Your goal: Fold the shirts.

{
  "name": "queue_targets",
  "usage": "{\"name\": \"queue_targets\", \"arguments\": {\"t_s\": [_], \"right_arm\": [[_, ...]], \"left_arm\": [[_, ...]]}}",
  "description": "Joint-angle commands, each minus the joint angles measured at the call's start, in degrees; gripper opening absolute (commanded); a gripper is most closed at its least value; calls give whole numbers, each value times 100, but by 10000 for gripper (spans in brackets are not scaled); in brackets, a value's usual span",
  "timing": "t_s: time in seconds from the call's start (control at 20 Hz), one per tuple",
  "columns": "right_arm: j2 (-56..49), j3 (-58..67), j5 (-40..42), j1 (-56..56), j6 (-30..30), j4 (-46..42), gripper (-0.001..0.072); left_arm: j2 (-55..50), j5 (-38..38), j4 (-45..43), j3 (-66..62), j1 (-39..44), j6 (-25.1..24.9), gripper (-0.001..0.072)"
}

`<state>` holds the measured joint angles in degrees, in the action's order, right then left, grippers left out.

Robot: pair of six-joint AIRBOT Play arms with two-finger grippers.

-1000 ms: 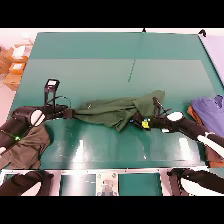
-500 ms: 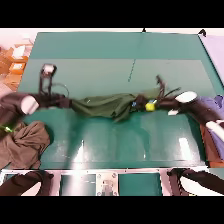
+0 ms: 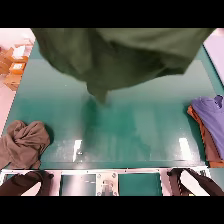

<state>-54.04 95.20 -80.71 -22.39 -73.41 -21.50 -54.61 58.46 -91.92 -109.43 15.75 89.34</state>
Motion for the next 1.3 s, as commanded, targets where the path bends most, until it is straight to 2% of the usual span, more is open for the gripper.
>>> {"name": "queue_targets", "arguments": {"t_s": [0.0, 0.15, 0.35, 0.45, 0.55, 0.7, 0.85, 1.0, 1.05, 1.15, 1.25], "right_arm": [[289, 1143, -212, -247, -50, 140, 16], [516, 1071, -216, -247, 7, -79, 15], [520, 905, -249, -234, 11, 195, 16], [520, 380, -87, -232, 13, 66, 17], [494, -776, 525, -7, 216, -61, 17], [190, -2907, 2009, 896, 868, -59, 18], [-857, -4413, 3390, 1639, 1377, -57, 18], [-2374, -4588, 3353, 1652, 1416, -57, 33], [-2769, -4529, 3320, 1604, 1478, -55, 93], [-3368, -4205, 2979, 1370, 1550, -57, 299], [-3532, -3768, 2258, 894, 1561, -59, 429]], "left_arm": [[74, 164, 848, -1207, -2, -435, 25], [175, 315, 754, -1193, -2, -433, 25], [175, 485, 800, -938, -2, -435, 25], [173, 496, 439, -544, -2, -424, 26], [72, 417, 101, 155, -2, -361, 25], [-527, 227, -105, 1338, -2, -234, 25], [-1628, -352, 74, 2347, -2, -234, 25], [-2892, -426, 455, 2592, -2, -319, 25], [-3270, -431, 503, 2592, -2, -376, 25], [-3799, -435, 446, 2577, -2, -437, 25], [-4006, -422, 254, 2577, -4, -431, 25]]}}
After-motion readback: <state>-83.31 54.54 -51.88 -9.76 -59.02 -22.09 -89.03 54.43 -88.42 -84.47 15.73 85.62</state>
